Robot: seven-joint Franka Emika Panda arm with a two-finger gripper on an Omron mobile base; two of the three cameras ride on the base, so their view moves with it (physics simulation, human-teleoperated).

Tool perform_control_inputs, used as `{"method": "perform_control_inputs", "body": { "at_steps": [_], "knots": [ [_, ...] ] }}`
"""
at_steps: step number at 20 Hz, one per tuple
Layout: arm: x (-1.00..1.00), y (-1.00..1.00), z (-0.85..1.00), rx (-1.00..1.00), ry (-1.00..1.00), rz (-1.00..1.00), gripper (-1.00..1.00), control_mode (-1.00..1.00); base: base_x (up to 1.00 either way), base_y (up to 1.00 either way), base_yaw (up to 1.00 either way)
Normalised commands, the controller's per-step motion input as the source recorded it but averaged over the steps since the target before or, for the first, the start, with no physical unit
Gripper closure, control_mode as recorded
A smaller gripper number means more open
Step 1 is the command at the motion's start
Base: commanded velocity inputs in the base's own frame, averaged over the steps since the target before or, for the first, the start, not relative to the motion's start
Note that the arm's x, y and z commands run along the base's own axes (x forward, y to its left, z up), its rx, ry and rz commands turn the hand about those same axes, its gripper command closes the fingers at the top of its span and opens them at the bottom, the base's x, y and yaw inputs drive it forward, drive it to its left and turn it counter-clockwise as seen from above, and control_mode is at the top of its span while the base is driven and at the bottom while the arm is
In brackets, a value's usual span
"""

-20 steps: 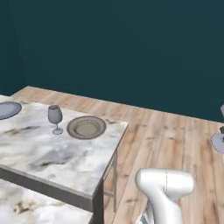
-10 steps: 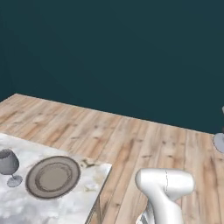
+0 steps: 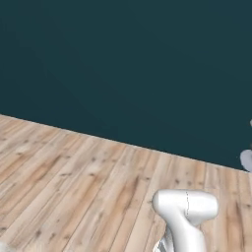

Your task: Retrieve the wine glasses from the counter and place one next to each plate.

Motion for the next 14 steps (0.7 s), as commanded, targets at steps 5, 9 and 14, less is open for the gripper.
{"method": "perform_control_inputs", "body": {
  "at_steps": [5, 9, 14],
  "knots": [
    [0.00, 0.00, 0.00, 0.00, 0.00, 0.00, 1.00, 1.00, 1.00, -0.70, 0.23],
    [0.00, 0.00, 0.00, 0.00, 0.00, 0.00, 1.00, 1.00, 1.00, -0.41, 0.35],
    [0.00, 0.00, 0.00, 0.00, 0.00, 0.00, 1.00, 1.00, 1.00, -0.31, 0.64]
  ]
}}
